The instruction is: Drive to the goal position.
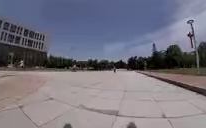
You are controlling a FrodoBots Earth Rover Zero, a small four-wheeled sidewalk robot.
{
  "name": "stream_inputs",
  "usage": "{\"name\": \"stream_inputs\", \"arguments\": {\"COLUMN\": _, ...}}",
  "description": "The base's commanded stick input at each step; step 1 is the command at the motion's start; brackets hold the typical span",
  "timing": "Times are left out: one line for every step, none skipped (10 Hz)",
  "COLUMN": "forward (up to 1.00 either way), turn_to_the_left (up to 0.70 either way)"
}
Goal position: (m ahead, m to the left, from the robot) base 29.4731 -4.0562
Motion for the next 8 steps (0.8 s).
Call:
{"name": "stream_inputs", "arguments": {"forward": 0.45, "turn_to_the_left": -0.24}}
{"name": "stream_inputs", "arguments": {"forward": 0.45, "turn_to_the_left": -0.24}}
{"name": "stream_inputs", "arguments": {"forward": 0.45, "turn_to_the_left": -0.24}}
{"name": "stream_inputs", "arguments": {"forward": 0.45, "turn_to_the_left": -0.24}}
{"name": "stream_inputs", "arguments": {"forward": 0.45, "turn_to_the_left": -0.24}}
{"name": "stream_inputs", "arguments": {"forward": 0.45, "turn_to_the_left": -0.24}}
{"name": "stream_inputs", "arguments": {"forward": 0.45, "turn_to_the_left": -0.23}}
{"name": "stream_inputs", "arguments": {"forward": 0.45, "turn_to_the_left": -0.02}}
